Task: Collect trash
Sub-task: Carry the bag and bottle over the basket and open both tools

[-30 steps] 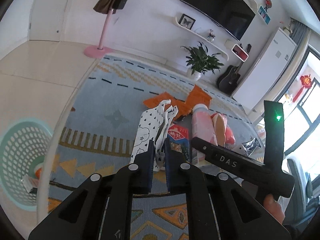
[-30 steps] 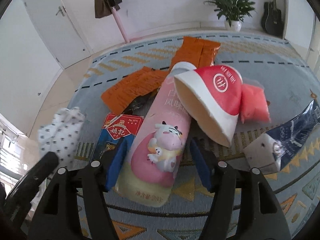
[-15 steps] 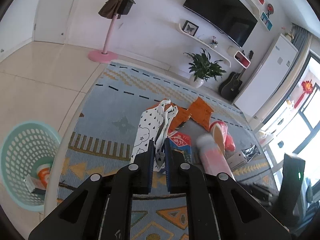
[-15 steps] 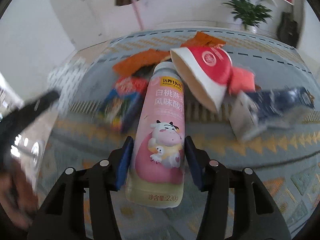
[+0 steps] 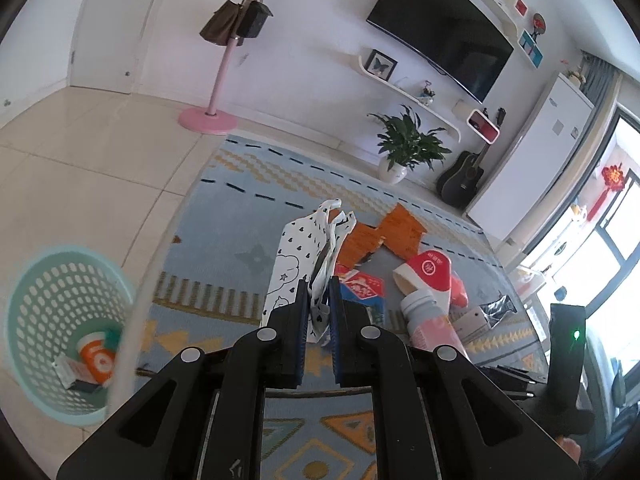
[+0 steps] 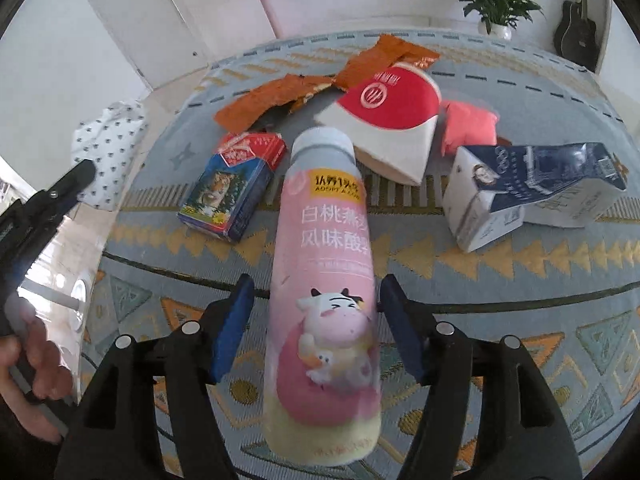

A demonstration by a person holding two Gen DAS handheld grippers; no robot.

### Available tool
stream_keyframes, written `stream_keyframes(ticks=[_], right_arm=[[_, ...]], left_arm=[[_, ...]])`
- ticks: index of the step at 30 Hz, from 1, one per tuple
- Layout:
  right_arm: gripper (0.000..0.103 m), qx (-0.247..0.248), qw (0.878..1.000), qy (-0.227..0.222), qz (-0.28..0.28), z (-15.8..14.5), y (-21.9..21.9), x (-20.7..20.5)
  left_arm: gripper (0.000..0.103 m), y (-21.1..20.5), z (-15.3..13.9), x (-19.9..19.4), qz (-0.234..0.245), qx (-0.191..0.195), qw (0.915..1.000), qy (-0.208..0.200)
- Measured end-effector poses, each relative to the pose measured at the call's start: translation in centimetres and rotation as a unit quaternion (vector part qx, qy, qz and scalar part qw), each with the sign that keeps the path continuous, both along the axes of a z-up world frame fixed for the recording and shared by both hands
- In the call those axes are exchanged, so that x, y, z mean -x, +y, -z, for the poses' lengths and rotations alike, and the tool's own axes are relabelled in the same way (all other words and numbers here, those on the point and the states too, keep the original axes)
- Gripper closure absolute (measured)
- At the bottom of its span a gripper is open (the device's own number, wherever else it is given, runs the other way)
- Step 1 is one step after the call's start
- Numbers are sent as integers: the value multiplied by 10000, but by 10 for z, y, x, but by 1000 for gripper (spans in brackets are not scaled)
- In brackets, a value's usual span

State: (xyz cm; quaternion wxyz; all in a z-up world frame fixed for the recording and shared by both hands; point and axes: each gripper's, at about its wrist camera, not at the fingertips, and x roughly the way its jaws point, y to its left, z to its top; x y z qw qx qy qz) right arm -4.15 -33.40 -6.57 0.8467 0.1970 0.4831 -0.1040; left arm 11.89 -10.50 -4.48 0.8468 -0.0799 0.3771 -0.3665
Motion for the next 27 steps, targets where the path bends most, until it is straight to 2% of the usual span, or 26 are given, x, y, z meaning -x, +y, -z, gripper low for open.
stream_keyframes(ticks=[2,5,8,14,18,20,23,27], right_arm=[[57,259,9996,-81,56,-3,7,5],[57,773,9955,-458,314,-20,19,20],[57,886,9920,-869,242,-47,38,20],[57,869,9835,-1453,-629,-94,102,-23],[57,592,9759,-1609,-1347,-111,156,-70],[57,435,9744,-1567,-1552,-110,179,-93],[57,244,9748,-1425,-1698,-100,210,-127],[57,19,9751,-1192,-1871,-79,243,-164]], left_arm=[[95,7,-1,-2,-62,8,10000,17],[95,14,-4,0,-118,-70,9999,-27],[95,28,-13,6,-182,-56,9996,-188],[95,103,-35,-7,-880,101,9959,-207],[95,159,-41,-27,-1344,325,9904,50],[95,181,-40,-39,-1393,582,9885,125],[95,201,-31,-55,-1691,423,9843,281],[95,226,2,-76,-1999,455,9762,707]])
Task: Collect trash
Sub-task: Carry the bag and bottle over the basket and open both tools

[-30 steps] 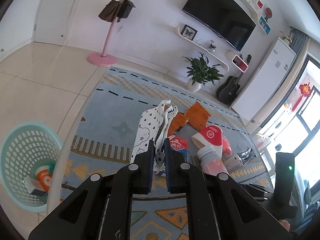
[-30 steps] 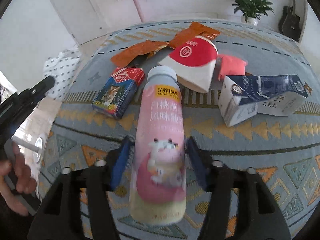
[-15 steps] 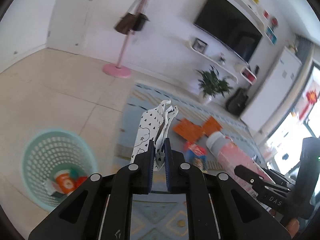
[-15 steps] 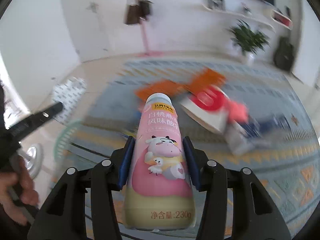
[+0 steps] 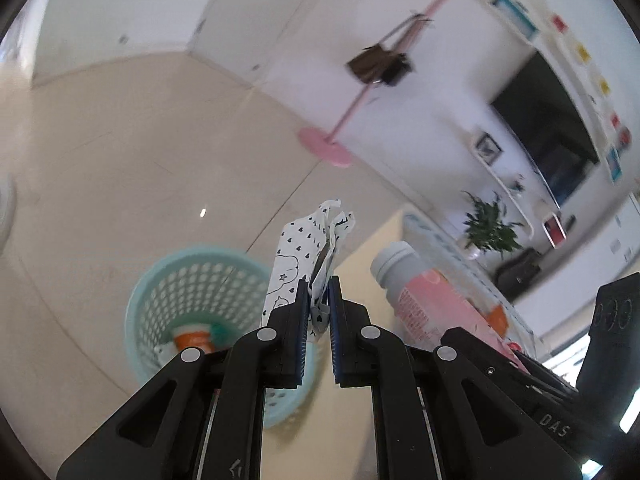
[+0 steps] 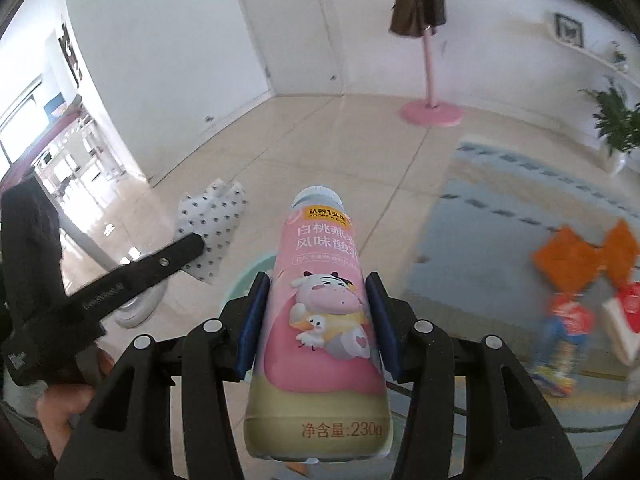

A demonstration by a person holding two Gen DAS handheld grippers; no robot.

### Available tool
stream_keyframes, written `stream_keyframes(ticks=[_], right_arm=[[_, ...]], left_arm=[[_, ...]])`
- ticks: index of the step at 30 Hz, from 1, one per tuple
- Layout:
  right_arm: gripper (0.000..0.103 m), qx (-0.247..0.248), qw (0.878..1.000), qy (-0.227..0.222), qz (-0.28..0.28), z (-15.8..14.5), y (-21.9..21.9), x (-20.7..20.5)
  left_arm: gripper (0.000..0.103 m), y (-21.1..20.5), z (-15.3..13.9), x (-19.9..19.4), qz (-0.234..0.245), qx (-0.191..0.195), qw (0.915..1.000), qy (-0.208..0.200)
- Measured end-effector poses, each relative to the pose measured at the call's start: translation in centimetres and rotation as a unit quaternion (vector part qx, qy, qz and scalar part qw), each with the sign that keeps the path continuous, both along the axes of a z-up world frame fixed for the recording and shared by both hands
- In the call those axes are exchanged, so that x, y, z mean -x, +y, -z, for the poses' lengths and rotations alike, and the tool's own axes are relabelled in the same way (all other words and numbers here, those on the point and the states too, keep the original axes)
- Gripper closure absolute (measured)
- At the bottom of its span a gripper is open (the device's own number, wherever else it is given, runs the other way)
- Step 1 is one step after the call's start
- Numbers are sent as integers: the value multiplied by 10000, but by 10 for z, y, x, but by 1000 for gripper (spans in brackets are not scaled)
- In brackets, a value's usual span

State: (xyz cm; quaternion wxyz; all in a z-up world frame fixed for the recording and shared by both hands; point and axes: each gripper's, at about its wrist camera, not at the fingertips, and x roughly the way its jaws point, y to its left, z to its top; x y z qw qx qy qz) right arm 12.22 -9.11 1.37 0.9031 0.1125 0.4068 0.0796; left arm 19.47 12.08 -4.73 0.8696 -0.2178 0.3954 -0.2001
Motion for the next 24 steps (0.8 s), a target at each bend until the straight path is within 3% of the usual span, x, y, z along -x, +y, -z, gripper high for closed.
stream_keyframes(ticks=[3,7,8,10,12,24], right_arm=[[57,-128,9996,230,-30,20,17,-16],[58,-163,9994,289,53,34,32,-40],[58,-171,9994,299,101,36,33,-46],[58,-258,9990,340,156,39,33,-55],[57,-285,9984,457,186,44,32,-61],[55,-290,9984,279,397,34,-10,-25]], left_arm=[[95,10,22,-11,-259,-64,9989,379],[92,14,26,-17,-340,-165,9982,460],[87,14,26,-16,-358,-276,9980,437],[62,17,21,-17,-442,-317,9979,348],[47,20,21,-17,-573,-275,9973,375],[46,-6,-12,-5,-208,-326,9992,-142]])
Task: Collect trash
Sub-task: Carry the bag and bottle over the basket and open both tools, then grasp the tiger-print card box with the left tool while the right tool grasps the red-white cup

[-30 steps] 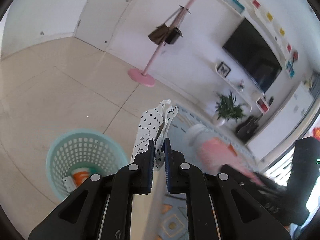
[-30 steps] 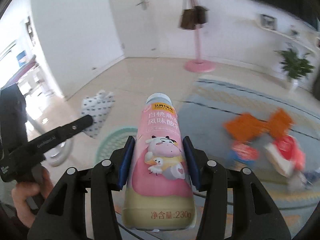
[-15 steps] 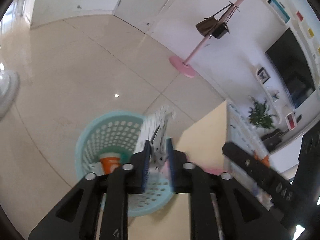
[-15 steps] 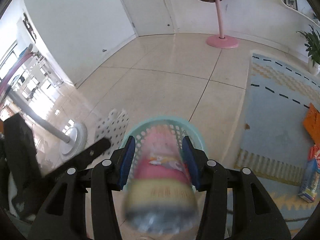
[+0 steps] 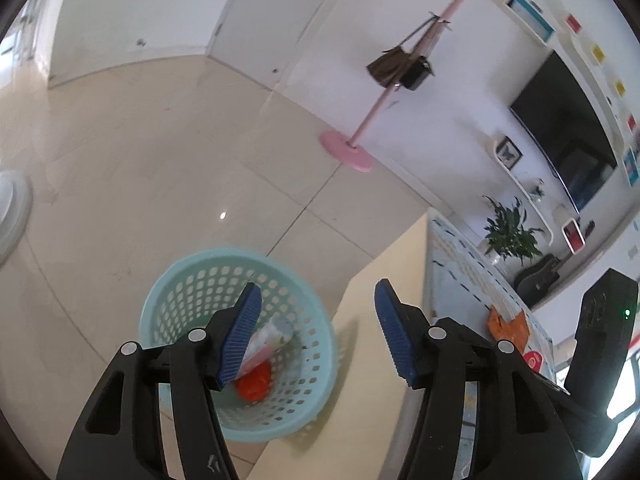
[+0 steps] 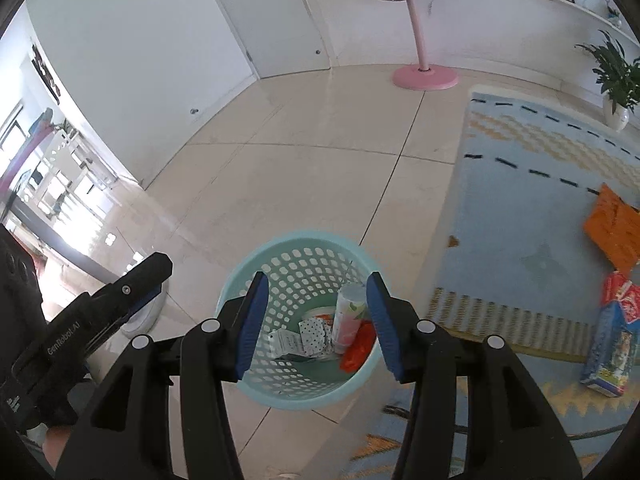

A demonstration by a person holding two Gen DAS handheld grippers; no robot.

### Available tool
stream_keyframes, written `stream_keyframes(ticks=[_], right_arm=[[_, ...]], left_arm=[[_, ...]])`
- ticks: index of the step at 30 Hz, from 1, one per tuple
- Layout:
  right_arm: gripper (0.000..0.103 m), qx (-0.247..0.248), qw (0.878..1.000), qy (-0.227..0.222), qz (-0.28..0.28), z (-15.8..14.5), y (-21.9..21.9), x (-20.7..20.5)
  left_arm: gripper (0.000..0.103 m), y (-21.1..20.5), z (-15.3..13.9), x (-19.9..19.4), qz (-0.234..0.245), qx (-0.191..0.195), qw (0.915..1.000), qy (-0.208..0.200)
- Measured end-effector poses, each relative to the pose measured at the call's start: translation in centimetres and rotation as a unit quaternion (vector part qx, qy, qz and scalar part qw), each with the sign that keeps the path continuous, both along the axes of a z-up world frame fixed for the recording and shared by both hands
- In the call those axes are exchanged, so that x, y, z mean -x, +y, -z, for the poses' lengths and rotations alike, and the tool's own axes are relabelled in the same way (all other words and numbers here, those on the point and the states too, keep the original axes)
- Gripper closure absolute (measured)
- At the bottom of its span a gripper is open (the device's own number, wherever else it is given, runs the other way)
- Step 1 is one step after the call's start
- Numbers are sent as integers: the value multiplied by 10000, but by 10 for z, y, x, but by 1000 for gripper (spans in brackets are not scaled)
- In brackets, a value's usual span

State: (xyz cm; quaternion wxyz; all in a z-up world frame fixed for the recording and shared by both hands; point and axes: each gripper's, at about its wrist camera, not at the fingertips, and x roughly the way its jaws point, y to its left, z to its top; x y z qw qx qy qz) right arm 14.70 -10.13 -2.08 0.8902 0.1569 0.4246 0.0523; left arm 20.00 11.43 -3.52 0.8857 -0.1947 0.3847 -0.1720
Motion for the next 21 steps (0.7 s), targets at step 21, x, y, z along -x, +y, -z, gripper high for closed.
stream_keyframes(ticks=[21], right_arm=[[55,1224,9782,-1069,1289,-36,-178,182]], left_arm=[[33,-207,-28,97,1760,-106,9779,-1120]])
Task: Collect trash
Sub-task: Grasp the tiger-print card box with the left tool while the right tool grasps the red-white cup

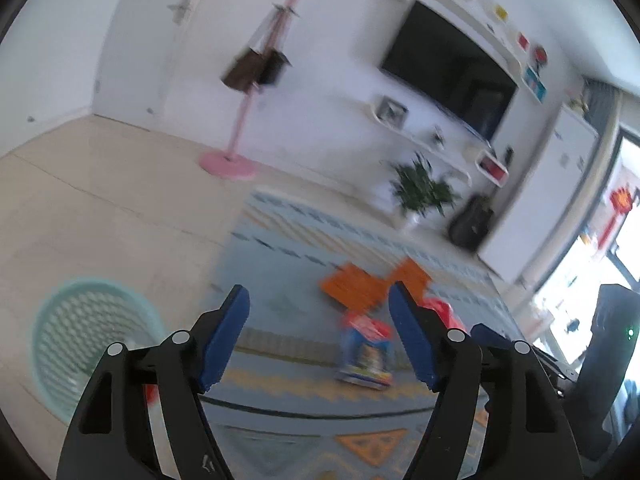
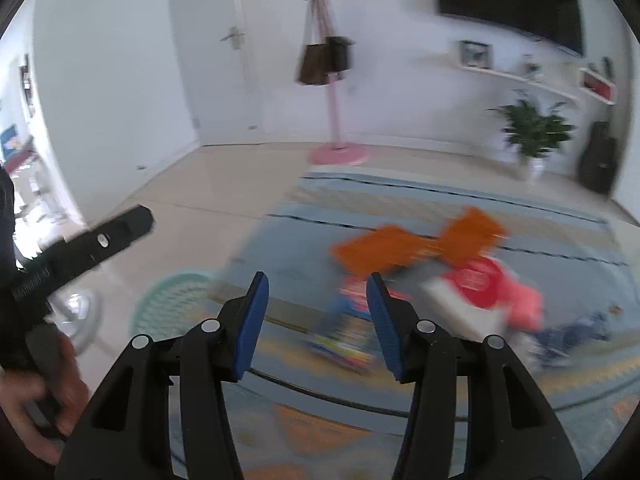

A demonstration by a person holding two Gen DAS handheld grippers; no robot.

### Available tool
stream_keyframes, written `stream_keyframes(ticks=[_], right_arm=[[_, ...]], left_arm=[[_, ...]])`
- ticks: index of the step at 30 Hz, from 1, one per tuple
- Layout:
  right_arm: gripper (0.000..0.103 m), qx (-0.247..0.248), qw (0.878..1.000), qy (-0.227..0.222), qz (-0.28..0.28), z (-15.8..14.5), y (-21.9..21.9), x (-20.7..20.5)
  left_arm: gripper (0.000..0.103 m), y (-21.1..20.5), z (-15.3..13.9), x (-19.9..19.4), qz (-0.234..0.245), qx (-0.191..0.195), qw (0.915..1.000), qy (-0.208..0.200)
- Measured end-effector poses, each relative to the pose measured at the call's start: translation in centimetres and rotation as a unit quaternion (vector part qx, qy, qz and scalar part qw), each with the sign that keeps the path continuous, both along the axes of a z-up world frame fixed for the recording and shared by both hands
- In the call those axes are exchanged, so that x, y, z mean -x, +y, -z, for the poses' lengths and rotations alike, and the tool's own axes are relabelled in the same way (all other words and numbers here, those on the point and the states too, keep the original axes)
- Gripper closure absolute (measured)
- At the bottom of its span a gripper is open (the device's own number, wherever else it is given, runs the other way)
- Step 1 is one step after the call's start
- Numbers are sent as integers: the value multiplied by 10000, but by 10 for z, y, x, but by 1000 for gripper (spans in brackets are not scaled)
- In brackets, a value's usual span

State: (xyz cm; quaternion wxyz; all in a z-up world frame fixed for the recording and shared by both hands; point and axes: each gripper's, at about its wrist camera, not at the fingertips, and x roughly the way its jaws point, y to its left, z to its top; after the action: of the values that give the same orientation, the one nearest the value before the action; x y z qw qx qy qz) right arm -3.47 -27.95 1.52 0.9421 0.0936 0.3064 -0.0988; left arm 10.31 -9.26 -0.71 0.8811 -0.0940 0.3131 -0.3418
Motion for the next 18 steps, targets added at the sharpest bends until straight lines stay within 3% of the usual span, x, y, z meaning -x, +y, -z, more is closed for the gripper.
stream_keyframes(ticks=[5,11,14,18], right_arm=[[55,-190,9982,226,520,35,-57,24],[55,-329,9973,274,599,57,-80,32],[55,-473,9967,366,554,66,-79,31],[55,-439,9971,277,551,64,-78,32]], left_arm=[[31,-72,42,8,511,-663,9964,123],[28,-106,89,-1,768,-1429,9852,552],[28,-110,99,0,922,-1415,9837,622],[25,-123,105,-2,927,-1703,9796,523]])
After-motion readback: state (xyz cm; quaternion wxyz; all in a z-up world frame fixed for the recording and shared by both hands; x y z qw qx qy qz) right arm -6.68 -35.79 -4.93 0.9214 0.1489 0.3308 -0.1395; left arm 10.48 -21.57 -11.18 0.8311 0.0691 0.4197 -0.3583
